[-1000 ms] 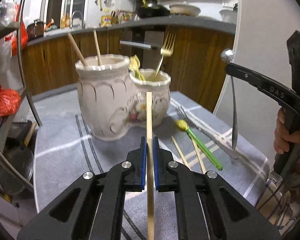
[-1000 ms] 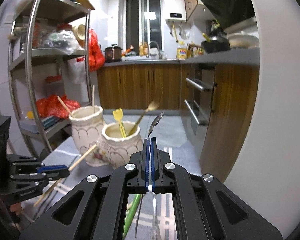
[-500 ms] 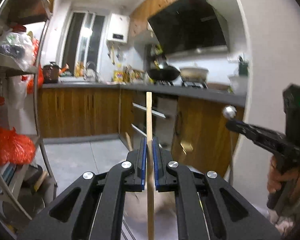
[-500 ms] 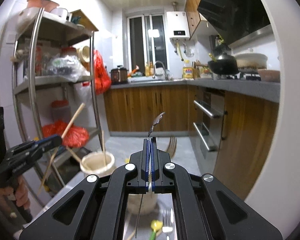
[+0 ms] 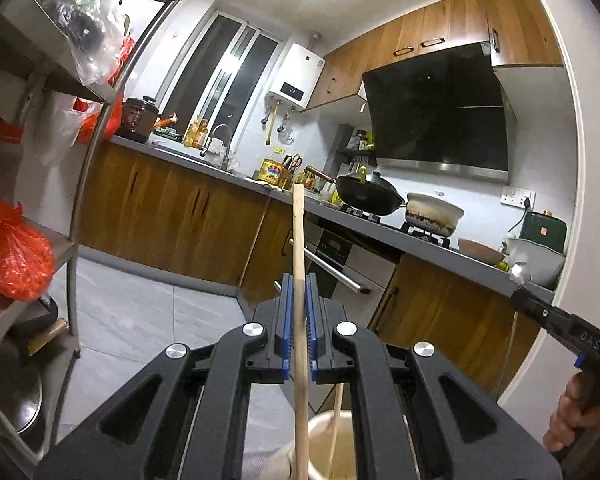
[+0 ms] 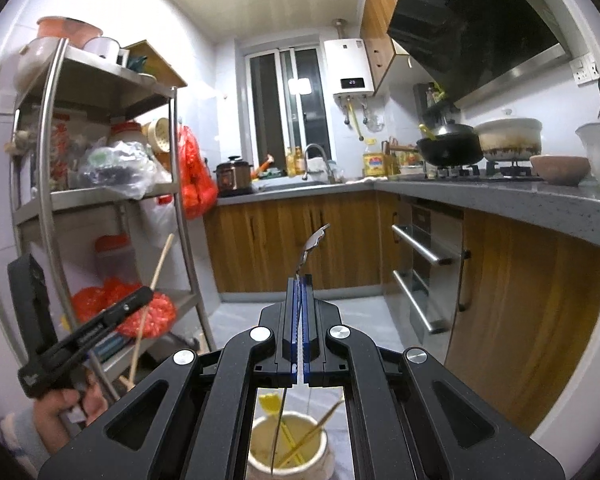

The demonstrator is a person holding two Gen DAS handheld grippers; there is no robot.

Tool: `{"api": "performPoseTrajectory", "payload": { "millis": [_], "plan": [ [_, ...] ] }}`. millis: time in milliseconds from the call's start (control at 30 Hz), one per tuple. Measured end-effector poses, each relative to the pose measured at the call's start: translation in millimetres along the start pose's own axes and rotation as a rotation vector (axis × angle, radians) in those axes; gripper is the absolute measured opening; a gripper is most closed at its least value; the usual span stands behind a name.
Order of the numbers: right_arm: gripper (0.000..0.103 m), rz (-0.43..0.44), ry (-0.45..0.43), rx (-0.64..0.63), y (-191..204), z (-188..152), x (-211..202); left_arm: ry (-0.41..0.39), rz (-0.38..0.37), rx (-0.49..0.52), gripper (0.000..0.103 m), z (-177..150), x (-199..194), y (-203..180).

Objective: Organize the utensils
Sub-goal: 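Raise chopstick over tall pot with left tool while right tool carries spoon to short pot, then open left tool to drop chopstick in tall pot while right tool drops spoon in short pot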

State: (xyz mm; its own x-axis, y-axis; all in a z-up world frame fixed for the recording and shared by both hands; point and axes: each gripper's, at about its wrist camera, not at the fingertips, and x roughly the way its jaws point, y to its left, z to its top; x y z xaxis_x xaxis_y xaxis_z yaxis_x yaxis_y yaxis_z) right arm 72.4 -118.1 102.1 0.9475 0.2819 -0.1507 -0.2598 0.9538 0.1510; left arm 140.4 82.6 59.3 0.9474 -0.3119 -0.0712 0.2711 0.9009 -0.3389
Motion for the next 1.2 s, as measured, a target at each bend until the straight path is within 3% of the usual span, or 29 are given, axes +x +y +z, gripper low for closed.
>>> {"api": "performPoseTrajectory", "payload": {
  "millis": [233, 433, 1200],
  "plan": [
    [0.002, -0.015, 0.007, 0.007, 2.0, -8.9, 19.1, -0.016, -0.045, -0.026, 0.006, -4.4, 21.2, -2.4],
    [0.002, -0.002, 0.023, 0.013, 4.3, -21.4, 29.4, 0.0, -0.074, 0.049, 0.006, -13.5, 27.3, -14.3],
    [0.002, 0.037, 0.166, -0.009, 6.6, -75.4, 39.0, 0.119, -0.119, 0.19, 0.006, -27.0, -6.5, -17.0]
  ]
}}
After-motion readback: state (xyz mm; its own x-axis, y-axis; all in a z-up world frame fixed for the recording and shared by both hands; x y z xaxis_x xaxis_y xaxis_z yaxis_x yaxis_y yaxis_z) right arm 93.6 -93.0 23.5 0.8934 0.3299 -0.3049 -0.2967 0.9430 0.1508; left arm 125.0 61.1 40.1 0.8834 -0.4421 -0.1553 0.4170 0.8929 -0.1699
